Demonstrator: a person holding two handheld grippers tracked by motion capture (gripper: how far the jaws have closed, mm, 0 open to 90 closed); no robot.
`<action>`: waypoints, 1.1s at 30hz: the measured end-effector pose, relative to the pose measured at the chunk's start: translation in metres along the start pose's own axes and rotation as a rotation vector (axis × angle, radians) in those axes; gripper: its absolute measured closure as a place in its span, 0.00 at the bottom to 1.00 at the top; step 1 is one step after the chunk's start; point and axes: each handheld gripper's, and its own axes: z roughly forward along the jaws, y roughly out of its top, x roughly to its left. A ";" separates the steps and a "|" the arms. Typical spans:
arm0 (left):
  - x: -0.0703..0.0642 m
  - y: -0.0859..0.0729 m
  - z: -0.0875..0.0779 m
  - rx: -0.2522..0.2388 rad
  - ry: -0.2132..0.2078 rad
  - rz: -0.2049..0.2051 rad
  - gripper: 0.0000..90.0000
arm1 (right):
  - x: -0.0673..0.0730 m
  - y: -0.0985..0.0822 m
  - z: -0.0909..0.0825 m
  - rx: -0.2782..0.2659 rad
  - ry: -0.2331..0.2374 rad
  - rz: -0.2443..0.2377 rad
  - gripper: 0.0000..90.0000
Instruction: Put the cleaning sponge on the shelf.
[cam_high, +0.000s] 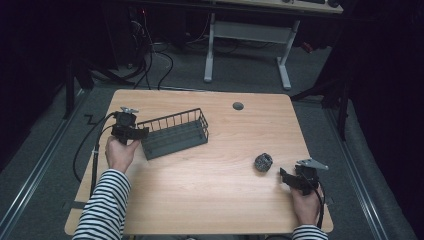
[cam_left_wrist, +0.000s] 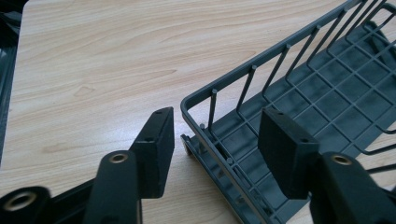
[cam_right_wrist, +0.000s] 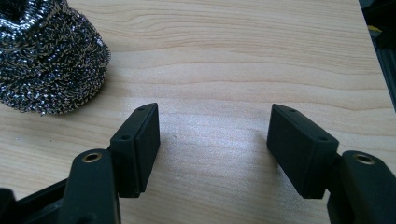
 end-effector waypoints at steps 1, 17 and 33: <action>-0.001 0.000 0.002 0.005 0.005 0.002 0.53 | 0.000 0.000 0.000 0.000 0.001 0.000 0.39; 0.002 -0.010 0.001 -0.007 -0.011 -0.016 0.69 | 0.000 0.000 0.000 0.001 0.001 -0.001 0.38; -0.014 -0.018 -0.005 -0.019 -0.039 0.011 0.69 | 0.000 0.000 0.000 0.000 0.001 -0.002 0.38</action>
